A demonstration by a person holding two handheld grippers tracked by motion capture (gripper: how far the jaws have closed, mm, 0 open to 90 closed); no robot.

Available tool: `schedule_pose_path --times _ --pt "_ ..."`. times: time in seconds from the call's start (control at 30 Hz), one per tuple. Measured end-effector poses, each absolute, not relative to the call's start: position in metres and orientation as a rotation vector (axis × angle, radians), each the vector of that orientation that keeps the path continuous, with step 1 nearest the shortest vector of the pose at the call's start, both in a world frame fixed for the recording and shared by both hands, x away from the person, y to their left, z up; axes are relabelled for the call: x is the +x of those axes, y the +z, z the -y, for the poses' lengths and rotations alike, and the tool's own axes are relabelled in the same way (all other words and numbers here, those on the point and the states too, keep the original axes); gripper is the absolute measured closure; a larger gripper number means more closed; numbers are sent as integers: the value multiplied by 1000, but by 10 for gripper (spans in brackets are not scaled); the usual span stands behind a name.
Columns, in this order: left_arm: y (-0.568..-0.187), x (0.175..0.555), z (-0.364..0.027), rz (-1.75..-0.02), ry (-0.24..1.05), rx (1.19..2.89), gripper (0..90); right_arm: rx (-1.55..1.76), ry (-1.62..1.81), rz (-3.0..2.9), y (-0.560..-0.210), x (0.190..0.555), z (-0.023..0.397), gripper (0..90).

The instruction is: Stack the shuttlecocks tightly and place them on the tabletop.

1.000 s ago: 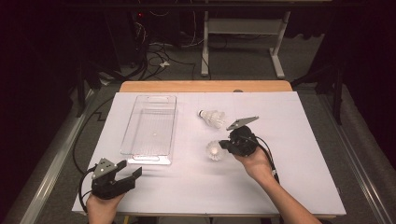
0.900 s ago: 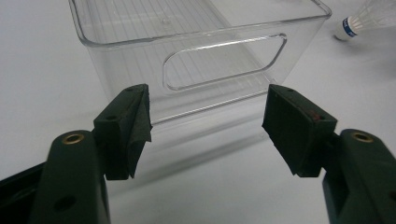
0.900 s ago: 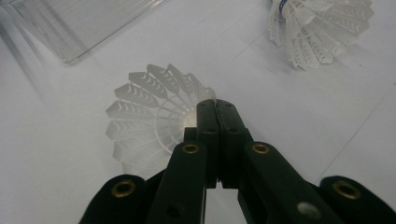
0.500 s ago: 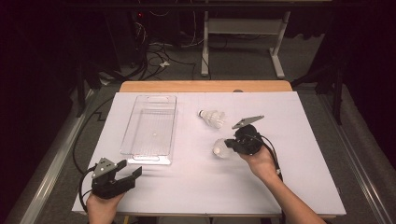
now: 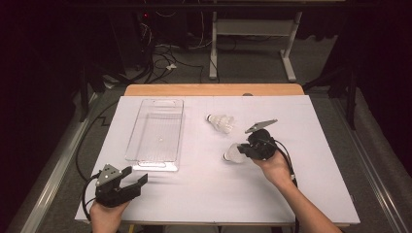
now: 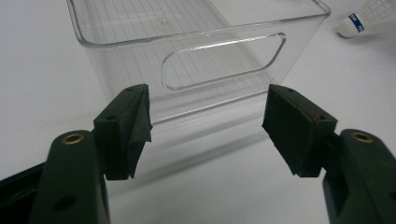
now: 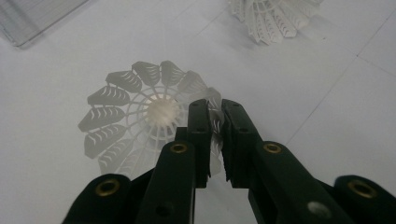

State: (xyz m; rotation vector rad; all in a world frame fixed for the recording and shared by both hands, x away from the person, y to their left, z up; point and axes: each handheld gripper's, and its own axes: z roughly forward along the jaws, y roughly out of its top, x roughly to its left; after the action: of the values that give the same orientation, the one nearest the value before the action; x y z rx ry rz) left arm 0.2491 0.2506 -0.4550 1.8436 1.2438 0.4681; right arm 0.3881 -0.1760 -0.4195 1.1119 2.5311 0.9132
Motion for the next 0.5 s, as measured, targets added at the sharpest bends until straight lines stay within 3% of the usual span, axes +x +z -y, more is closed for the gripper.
schedule_pose_path --times 0.5 --pt "-455 249 -251 -1242 470 1845 328 1164 885 -2512 -430 393 180 740"
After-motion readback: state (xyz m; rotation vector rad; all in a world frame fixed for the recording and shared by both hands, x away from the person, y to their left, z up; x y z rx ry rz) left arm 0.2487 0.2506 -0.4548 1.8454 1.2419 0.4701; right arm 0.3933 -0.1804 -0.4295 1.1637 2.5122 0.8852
